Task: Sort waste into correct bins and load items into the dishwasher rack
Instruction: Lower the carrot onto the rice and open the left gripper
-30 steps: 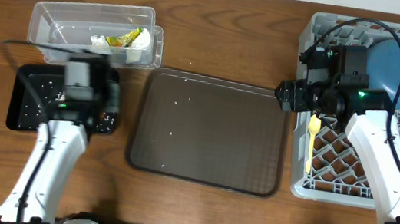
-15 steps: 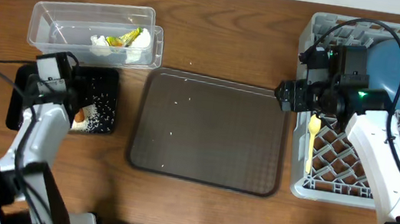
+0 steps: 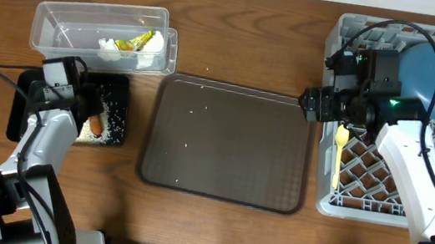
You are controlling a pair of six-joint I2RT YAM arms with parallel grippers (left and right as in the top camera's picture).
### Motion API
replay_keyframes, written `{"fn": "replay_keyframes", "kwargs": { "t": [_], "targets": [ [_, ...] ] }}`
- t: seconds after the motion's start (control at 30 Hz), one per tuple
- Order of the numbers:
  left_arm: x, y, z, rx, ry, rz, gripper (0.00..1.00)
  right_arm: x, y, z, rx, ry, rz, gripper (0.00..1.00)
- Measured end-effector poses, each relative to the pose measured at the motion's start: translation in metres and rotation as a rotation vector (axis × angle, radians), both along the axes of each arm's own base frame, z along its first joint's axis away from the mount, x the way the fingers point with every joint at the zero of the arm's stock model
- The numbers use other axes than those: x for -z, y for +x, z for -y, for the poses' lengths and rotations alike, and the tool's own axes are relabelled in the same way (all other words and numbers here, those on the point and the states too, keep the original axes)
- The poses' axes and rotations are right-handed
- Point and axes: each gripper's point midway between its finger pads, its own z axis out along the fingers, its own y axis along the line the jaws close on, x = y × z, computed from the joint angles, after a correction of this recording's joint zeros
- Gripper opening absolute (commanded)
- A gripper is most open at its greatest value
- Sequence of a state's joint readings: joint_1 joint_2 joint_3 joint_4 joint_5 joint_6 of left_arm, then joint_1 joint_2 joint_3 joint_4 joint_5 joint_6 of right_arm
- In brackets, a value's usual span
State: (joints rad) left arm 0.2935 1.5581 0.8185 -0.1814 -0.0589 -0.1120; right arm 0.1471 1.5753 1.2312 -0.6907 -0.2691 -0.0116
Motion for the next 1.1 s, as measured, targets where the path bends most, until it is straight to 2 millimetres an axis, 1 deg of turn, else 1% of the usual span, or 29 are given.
{"fn": "replay_keyframes", "kwargs": {
  "t": [0.1,0.17,0.2,0.27,0.33,0.37,0.4,0.43,0.47,0.5,0.53,0.57,0.63,0.7,0.73,0.77,0.8,0.87,0.93,1.0,1.1],
  "targets": [
    [-0.001,-0.001,0.000,0.000,0.000,-0.001,0.36,0.000,0.000,0.000,0.000,0.000,0.000,0.83],
    [-0.010,-0.003,0.002,0.003,0.001,0.010,0.35,-0.001,0.001,0.000,0.000,0.001,0.005,0.83],
    [-0.016,-0.003,0.002,0.004,0.006,0.026,0.35,-0.001,0.002,-0.001,-0.001,0.002,0.011,0.83],
    [-0.037,-0.001,0.006,0.020,0.015,0.077,0.35,-0.005,0.008,-0.001,0.000,0.006,0.041,0.85],
    [-0.060,0.003,0.017,0.058,0.008,0.133,0.36,-0.012,0.018,-0.003,0.003,0.016,0.090,0.87],
    [-0.072,0.006,0.024,0.085,0.002,0.158,0.42,-0.017,0.024,-0.004,0.005,0.022,0.120,0.88],
    [-0.079,0.008,0.031,0.109,-0.004,0.174,0.52,-0.021,0.030,-0.005,0.008,0.028,0.148,0.92],
    [-0.085,0.010,0.038,0.137,-0.010,0.183,0.62,-0.026,0.035,-0.005,0.014,0.037,0.176,0.92],
    [-0.090,0.011,0.048,0.167,-0.026,0.188,0.69,-0.031,0.040,-0.006,0.019,0.044,0.203,0.92],
    [-0.089,0.010,0.055,0.189,-0.038,0.176,0.77,-0.035,0.045,-0.007,0.021,0.049,0.227,0.93],
    [-0.085,0.006,0.064,0.210,-0.059,0.150,0.81,-0.036,0.046,-0.007,0.023,0.052,0.232,0.98],
    [-0.080,0.000,0.070,0.226,-0.076,0.117,0.83,-0.036,0.046,-0.006,0.029,0.054,0.228,0.99],
    [-0.067,-0.017,0.081,0.245,-0.117,0.029,0.85,-0.031,0.041,-0.003,0.044,0.055,0.196,0.99],
    [-0.056,-0.041,0.087,0.245,-0.155,-0.084,0.86,-0.023,0.034,0.006,0.076,0.050,0.138,0.99],
    [-0.054,-0.052,0.089,0.242,-0.169,-0.132,0.87,-0.018,0.030,0.015,0.104,0.043,0.105,0.99],
    [-0.053,-0.060,0.090,0.238,-0.181,-0.167,0.87,-0.013,0.025,0.028,0.150,0.031,0.063,0.99],
    [-0.054,-0.066,0.091,0.237,-0.188,-0.189,0.87,-0.009,0.021,0.037,0.175,0.021,0.037,0.99],
    [-0.060,-0.073,0.093,0.237,-0.192,-0.195,0.88,-0.003,0.013,0.060,0.247,0.005,-0.011,0.99],
    [-0.072,-0.077,0.094,0.241,-0.187,-0.164,0.88,-0.004,0.006,0.080,0.308,-0.006,-0.035,0.99],
    [-0.085,-0.078,0.095,0.246,-0.178,-0.118,0.87,-0.012,0.001,0.092,0.343,-0.017,-0.025,0.99],
    [-0.111,-0.081,0.097,0.260,-0.157,-0.016,0.87,-0.032,-0.008,0.100,0.372,-0.040,0.016,0.99]
  ]
}}
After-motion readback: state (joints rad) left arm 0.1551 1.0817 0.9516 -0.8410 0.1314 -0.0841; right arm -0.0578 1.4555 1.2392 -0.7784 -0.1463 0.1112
